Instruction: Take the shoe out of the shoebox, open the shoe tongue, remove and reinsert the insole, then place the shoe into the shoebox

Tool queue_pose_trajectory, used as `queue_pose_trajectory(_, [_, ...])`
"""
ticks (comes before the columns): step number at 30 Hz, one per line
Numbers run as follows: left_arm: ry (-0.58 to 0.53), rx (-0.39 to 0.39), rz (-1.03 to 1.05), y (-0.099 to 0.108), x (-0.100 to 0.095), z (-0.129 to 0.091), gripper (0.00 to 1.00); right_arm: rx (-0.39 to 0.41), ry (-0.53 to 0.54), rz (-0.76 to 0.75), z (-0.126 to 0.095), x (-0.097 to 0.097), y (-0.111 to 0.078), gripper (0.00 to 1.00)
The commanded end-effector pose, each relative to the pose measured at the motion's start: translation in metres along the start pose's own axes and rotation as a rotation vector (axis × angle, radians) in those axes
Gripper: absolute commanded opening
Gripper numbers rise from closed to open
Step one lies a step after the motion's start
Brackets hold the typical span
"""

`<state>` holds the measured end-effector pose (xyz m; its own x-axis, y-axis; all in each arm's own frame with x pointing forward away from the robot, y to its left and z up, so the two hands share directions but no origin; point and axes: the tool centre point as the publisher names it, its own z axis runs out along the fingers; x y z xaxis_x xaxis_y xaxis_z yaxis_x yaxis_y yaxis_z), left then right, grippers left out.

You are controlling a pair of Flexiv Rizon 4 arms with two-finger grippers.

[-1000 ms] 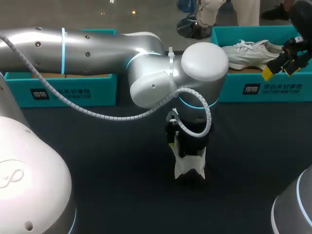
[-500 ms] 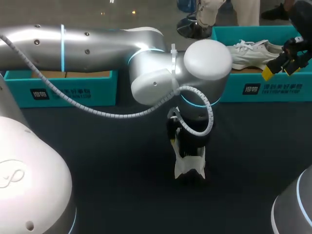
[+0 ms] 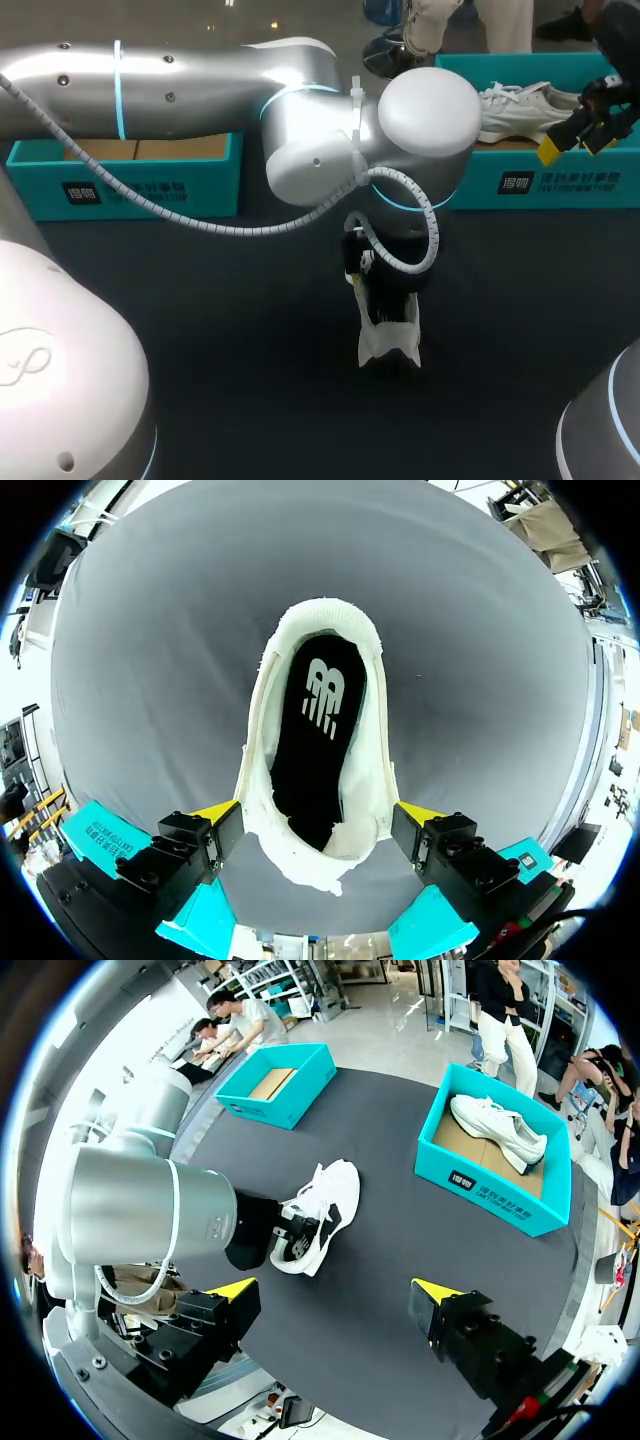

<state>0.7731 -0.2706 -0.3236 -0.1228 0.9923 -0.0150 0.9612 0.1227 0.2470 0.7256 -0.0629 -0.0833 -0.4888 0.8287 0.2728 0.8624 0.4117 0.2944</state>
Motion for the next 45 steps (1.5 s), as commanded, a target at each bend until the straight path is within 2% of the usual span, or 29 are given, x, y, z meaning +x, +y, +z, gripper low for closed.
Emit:
queue_pose_trajectory(1, [0.002,-0.009,-0.001,0.005,0.003,-0.009,1.0,0.007,0.001,0.001,0.0,-0.001,0.003,1.0])
queue_pose_trajectory(11, [-0.058,0.026,-0.021,0.035,0.015,-0.042,1.0,0.007,0.001,0.001,0.0,-0.001,0.003,1.0])
queue_pose_trajectory(13, [-0.089,0.075,-0.02,0.042,0.016,-0.048,1.0,0.007,0.001,0.001,0.0,-0.001,0.003,1.0])
queue_pose_trajectory(14, [-0.084,0.059,-0.024,0.045,0.017,-0.05,1.0,0.007,0.001,0.001,0.0,-0.001,0.003,1.0])
queue_pose_trajectory(17, [-0.094,0.075,-0.02,0.051,0.017,-0.052,0.05,0.007,0.001,0.001,0.0,-0.001,0.003,1.0])
queue_pose_trajectory(18, [-0.09,0.077,-0.015,0.052,0.017,-0.053,0.0,0.007,0.001,0.001,0.0,-0.001,0.003,1.0])
queue_pose_trajectory(31, [-0.068,0.066,0.0,0.059,0.015,-0.039,0.0,0.007,0.001,0.001,0.0,-0.001,0.003,1.0])
queue_pose_trajectory(40, [-0.077,0.095,-0.005,0.042,0.012,-0.01,0.0,0.007,0.001,0.001,0.0,-0.001,0.003,1.0])
queue_pose_trajectory(45, [-0.071,0.119,0.003,0.024,0.014,0.002,0.0,0.007,0.001,0.001,0.0,-0.001,0.003,1.0])
